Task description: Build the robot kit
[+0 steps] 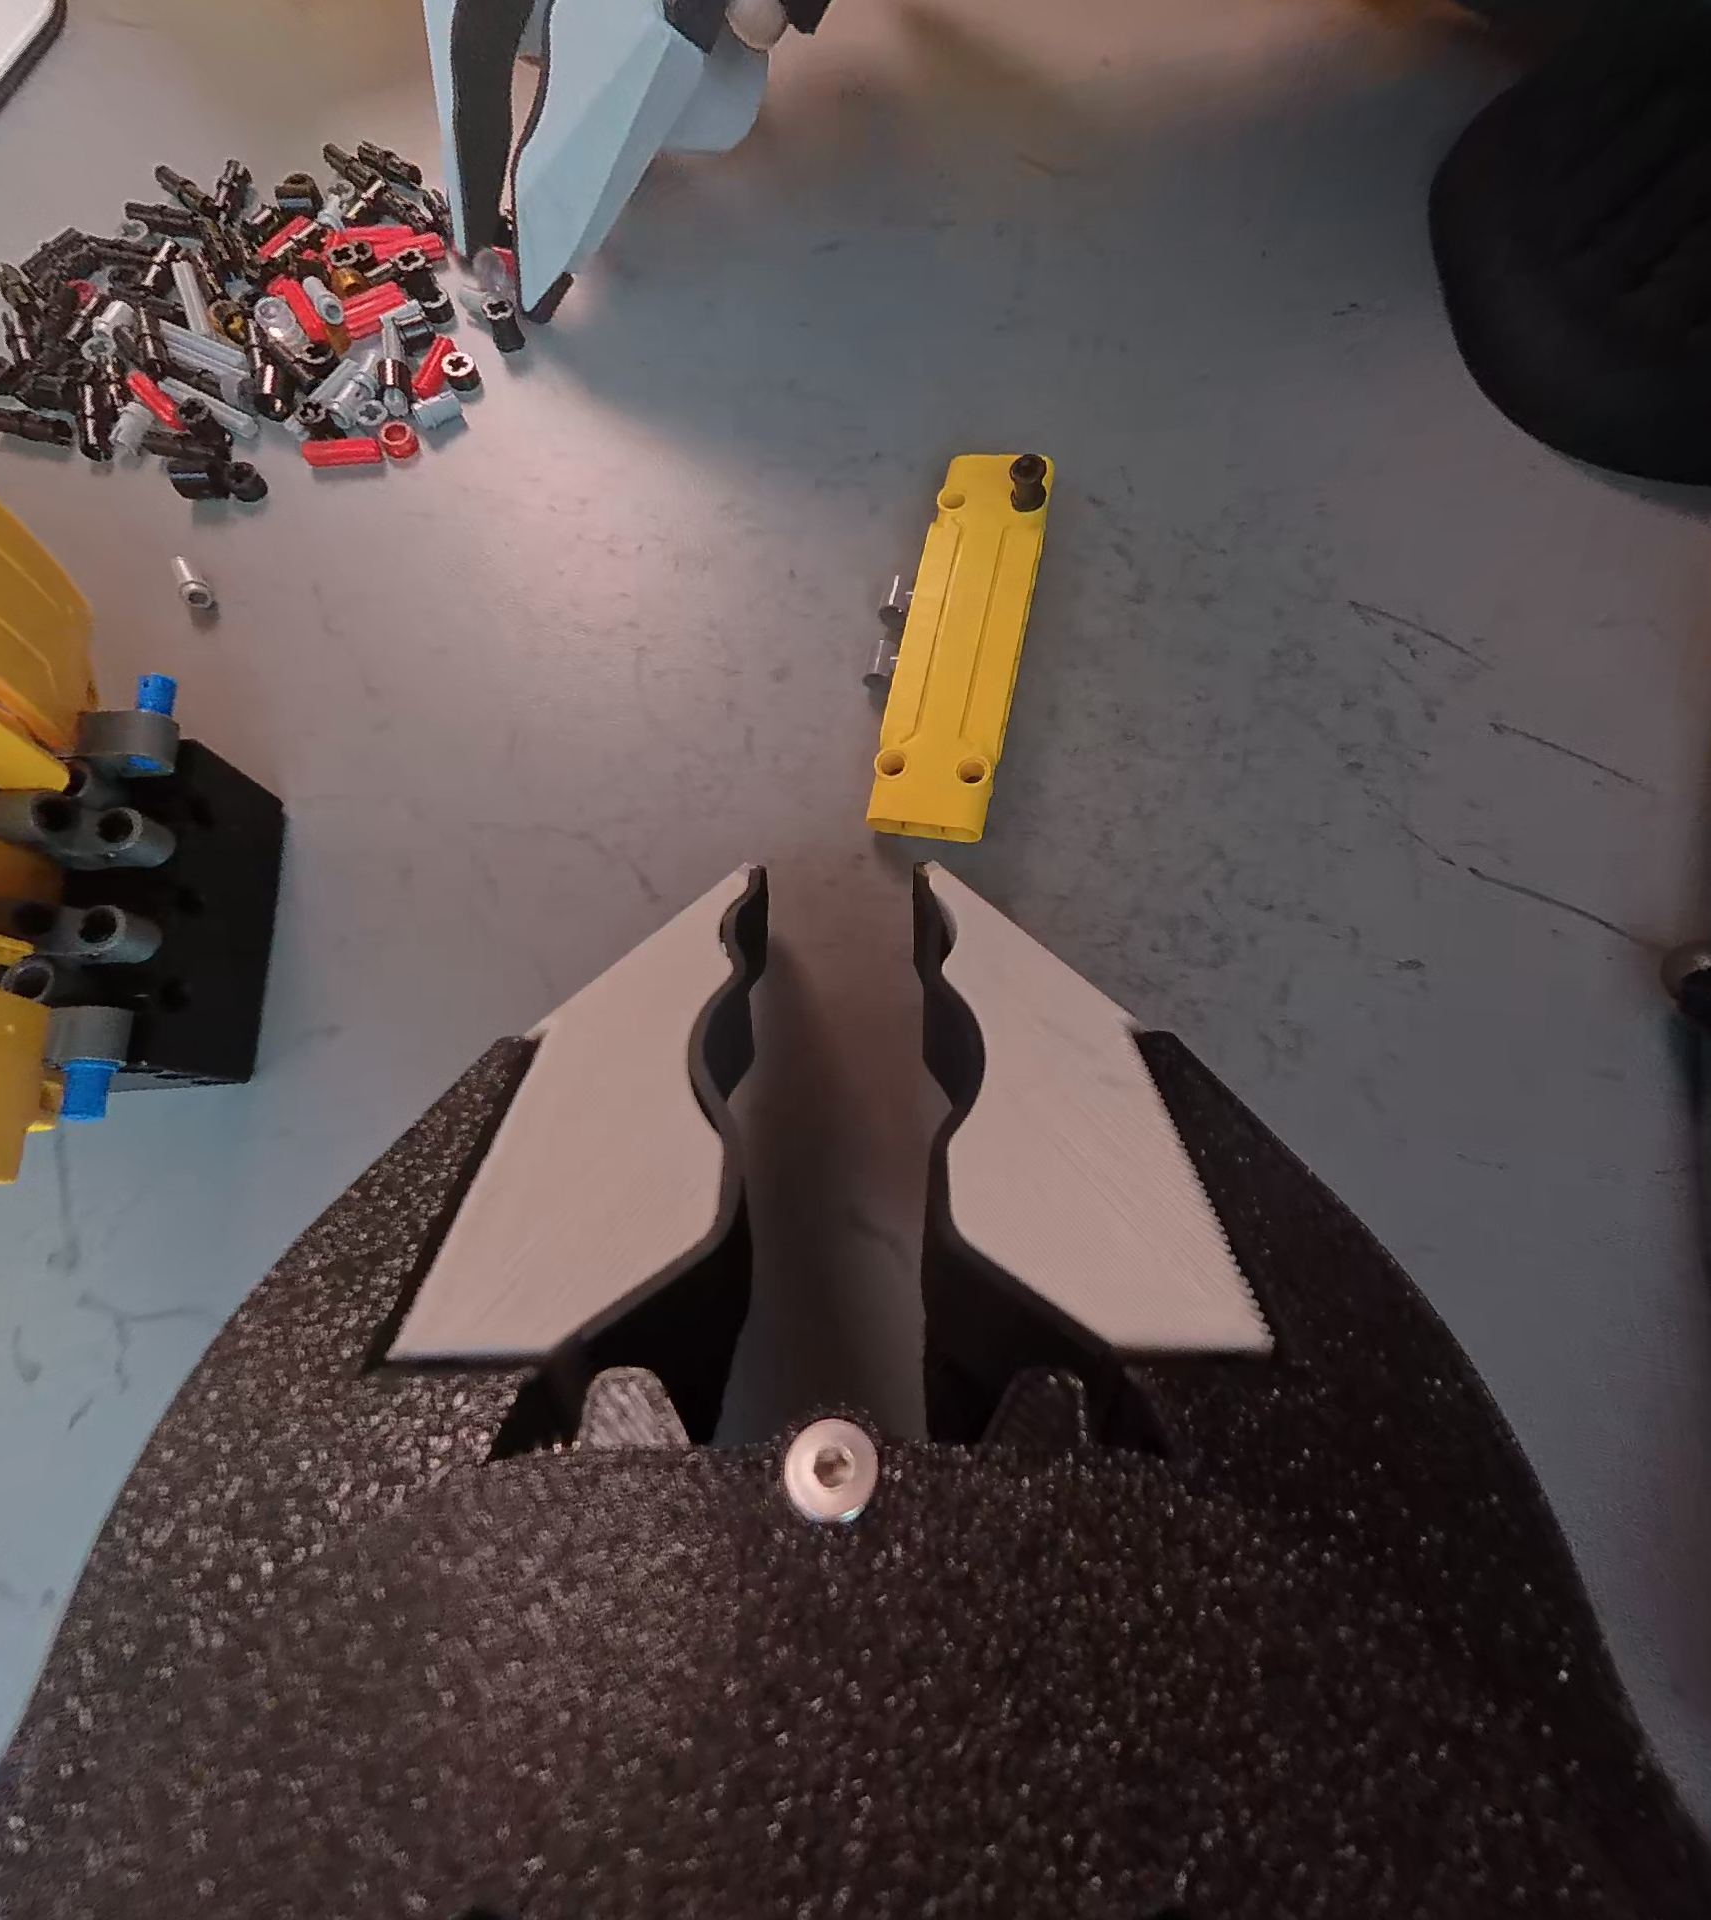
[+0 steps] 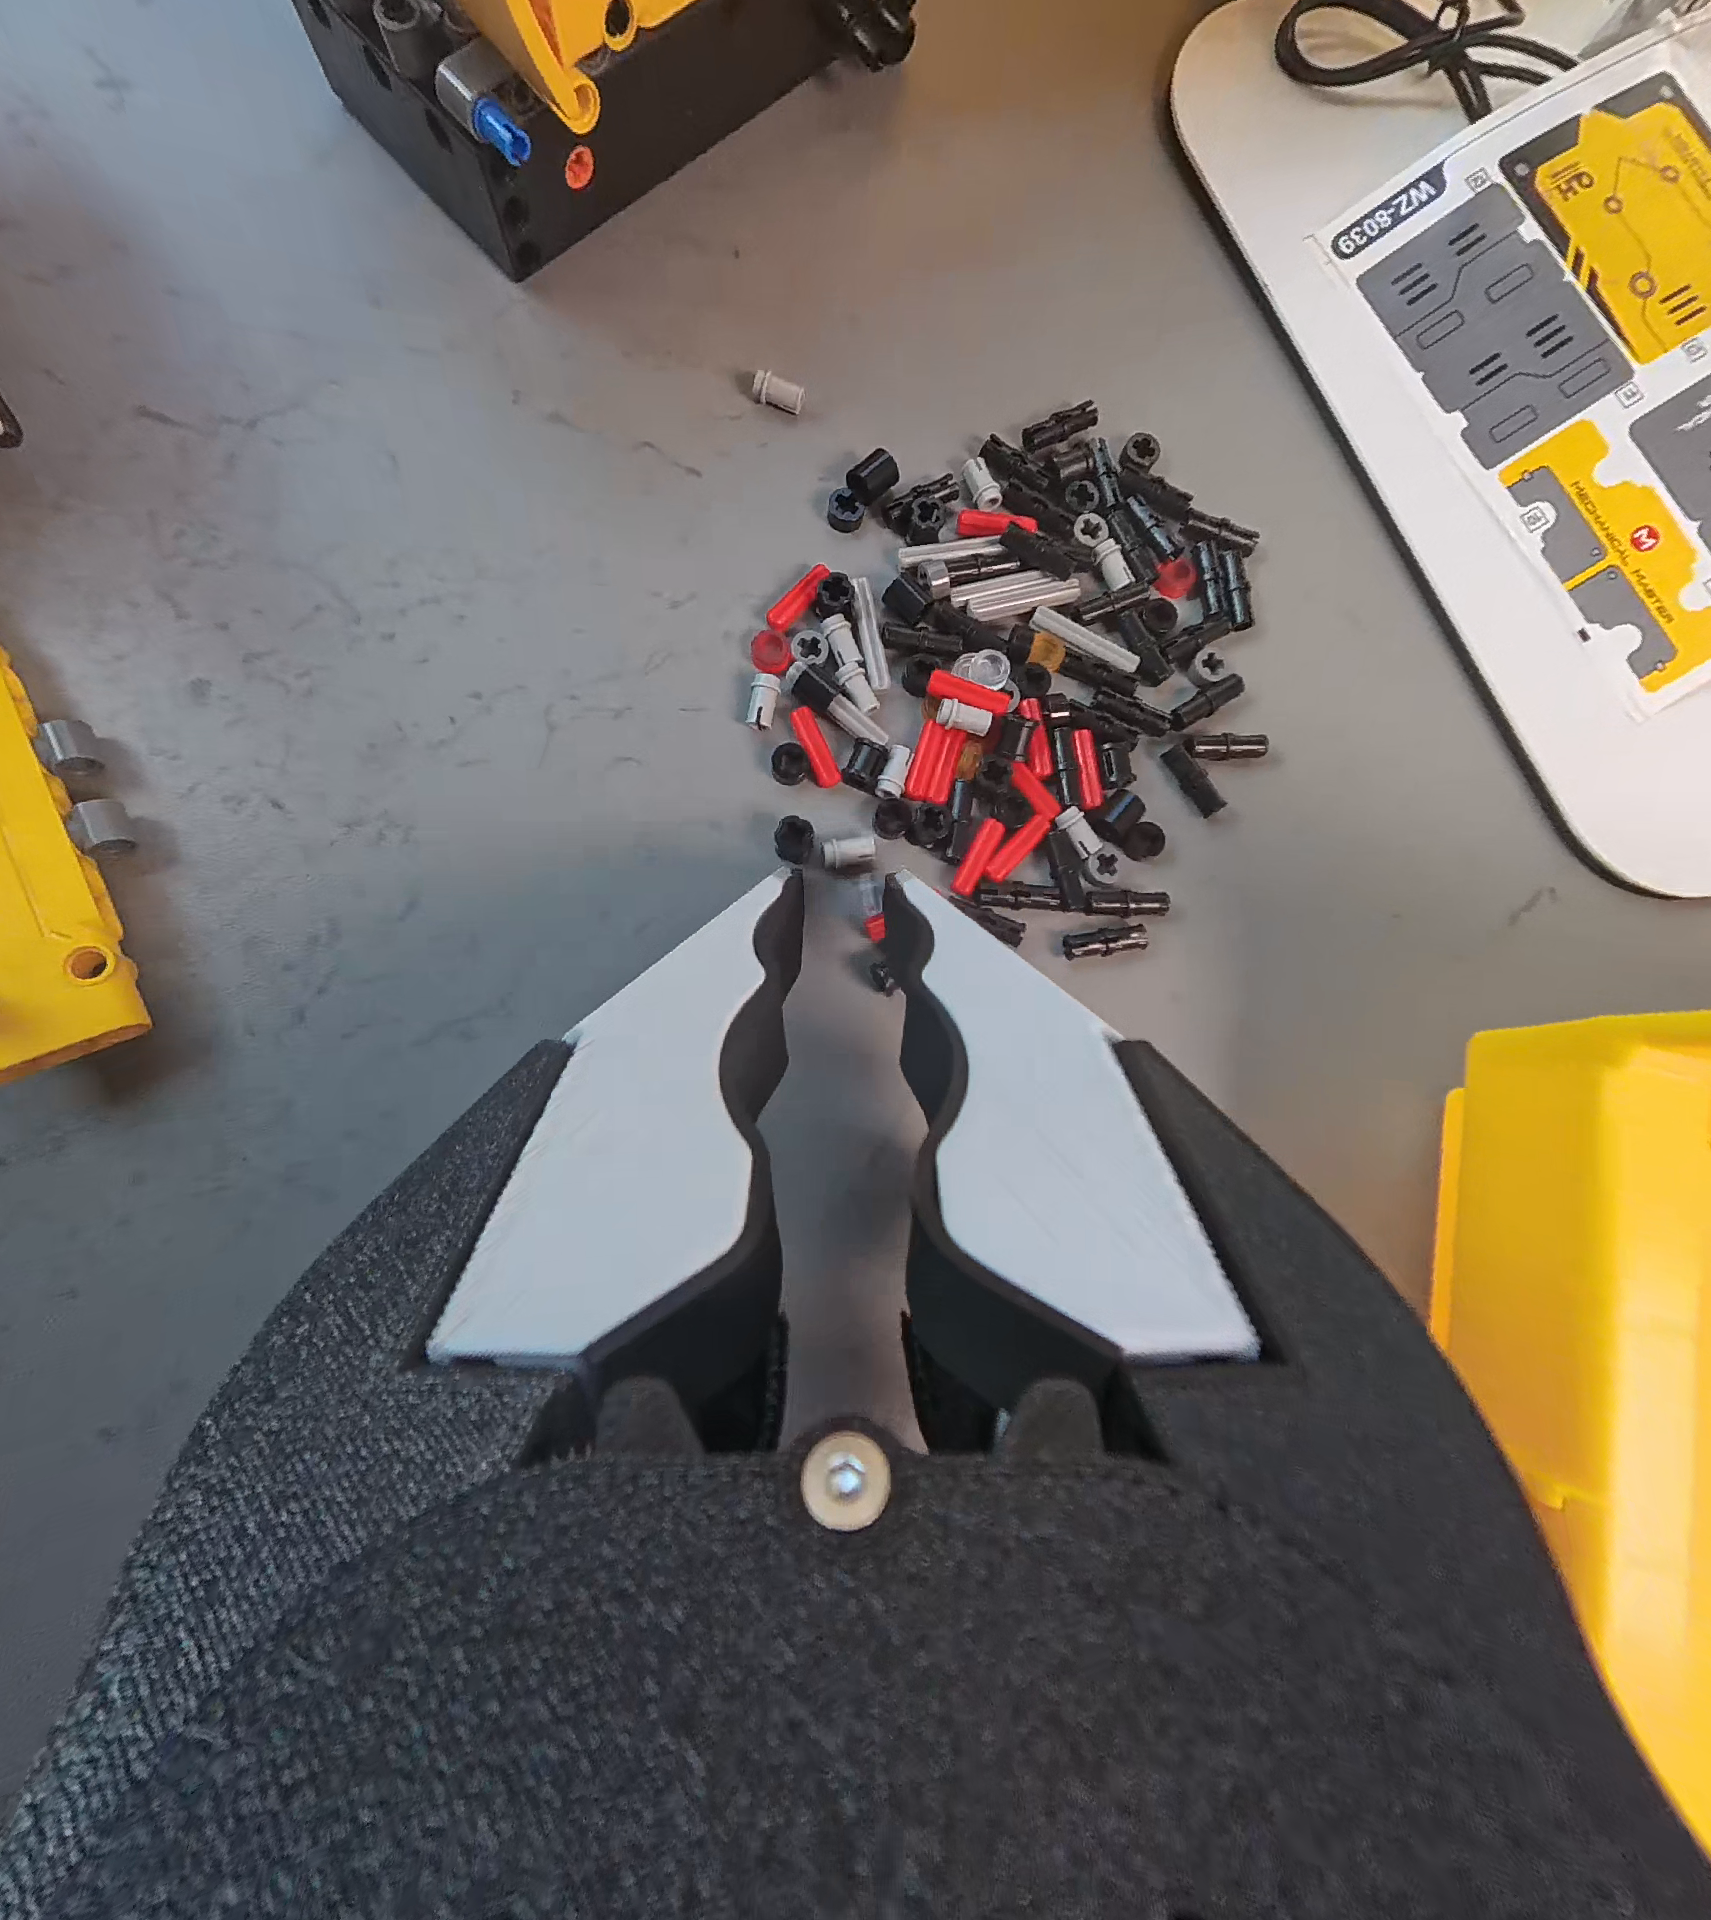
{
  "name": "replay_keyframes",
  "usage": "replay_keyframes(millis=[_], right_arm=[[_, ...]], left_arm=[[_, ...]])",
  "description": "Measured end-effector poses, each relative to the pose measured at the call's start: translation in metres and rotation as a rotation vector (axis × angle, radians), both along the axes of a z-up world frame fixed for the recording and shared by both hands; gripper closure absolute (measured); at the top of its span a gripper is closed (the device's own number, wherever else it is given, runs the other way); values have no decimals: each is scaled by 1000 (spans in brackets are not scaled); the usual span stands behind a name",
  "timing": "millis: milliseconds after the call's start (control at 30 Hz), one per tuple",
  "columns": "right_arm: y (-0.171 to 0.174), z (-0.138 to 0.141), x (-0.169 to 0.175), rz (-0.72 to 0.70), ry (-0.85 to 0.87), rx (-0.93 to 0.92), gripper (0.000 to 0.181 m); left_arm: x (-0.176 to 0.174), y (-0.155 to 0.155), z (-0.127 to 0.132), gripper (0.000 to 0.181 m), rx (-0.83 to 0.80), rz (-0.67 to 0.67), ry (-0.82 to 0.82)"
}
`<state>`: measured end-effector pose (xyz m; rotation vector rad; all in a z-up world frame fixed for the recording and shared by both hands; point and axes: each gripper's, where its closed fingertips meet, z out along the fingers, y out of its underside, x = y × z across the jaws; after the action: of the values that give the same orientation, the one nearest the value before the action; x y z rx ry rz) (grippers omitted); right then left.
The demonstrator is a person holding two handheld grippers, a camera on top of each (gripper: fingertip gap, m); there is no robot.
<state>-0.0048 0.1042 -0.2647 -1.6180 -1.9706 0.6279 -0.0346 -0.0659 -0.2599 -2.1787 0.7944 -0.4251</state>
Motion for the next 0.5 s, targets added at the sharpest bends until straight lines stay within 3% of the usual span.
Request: replay_keyframes(millis=[400, 500], right_arm=[[4, -1, 2, -61, -6, -78, 168], [4, -1, 1, -72, 0, -96, 178]], left_arm=[[-1, -1, -1, 154, -5, 0, 3], [-2, -1, -1, 154, -7, 1, 3]])
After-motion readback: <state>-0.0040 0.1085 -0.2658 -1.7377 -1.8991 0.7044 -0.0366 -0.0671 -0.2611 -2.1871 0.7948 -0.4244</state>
